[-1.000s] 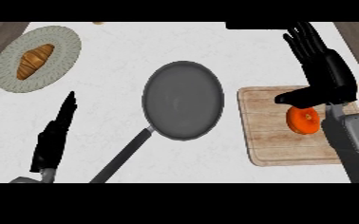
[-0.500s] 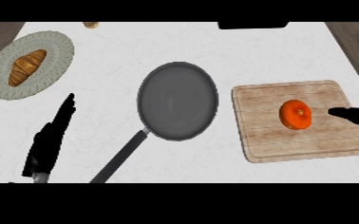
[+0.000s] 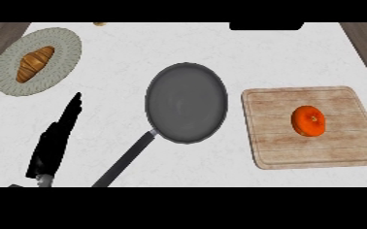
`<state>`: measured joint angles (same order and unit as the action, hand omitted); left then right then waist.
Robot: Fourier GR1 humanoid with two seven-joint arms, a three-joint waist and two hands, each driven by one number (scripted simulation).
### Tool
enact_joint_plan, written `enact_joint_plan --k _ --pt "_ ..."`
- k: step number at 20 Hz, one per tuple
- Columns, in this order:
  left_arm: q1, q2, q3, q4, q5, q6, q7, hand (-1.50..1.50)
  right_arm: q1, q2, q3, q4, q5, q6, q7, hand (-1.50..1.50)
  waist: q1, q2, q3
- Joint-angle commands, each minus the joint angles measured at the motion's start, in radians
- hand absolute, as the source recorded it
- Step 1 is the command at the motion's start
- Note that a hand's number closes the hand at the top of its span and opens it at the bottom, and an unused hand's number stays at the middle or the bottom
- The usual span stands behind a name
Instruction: Pick the squash from the cutting board and place it in the pan
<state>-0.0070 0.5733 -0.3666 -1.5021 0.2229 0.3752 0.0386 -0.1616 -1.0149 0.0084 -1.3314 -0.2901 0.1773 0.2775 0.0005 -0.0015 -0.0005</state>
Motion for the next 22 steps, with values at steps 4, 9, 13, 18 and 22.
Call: enact_joint_plan --k 4,9,13,18,22 --pt "-0.008 0.001 0.013 -0.046 -0.015 -0.030 0.049 0.00 -0.138 -0.015 0.074 -0.024 -0.027 0.220 0.142 -1.50 0.018 0.003 0.000" --pt "0.040 -0.047 -0.010 -0.081 -0.080 0.011 0.040 0.00 -0.237 0.089 0.153 -0.100 0.020 0.184 0.358 -1.50 0.016 0.001 0.000" --pt "0.062 -0.021 0.030 -0.077 -0.064 -0.047 0.025 0.00 -0.345 0.138 0.182 -0.021 0.027 0.262 0.461 -1.50 0.020 0.003 0.000" --pt "0.024 -0.032 0.085 -0.027 -0.044 -0.095 0.016 0.00 -0.421 0.160 0.211 0.068 0.076 0.382 0.495 -1.50 0.017 0.005 0.000" --pt "0.071 -0.018 0.098 -0.078 -0.058 -0.102 0.021 0.00 -0.419 0.177 0.237 -0.018 0.042 0.437 0.652 -1.50 0.011 0.000 0.000"
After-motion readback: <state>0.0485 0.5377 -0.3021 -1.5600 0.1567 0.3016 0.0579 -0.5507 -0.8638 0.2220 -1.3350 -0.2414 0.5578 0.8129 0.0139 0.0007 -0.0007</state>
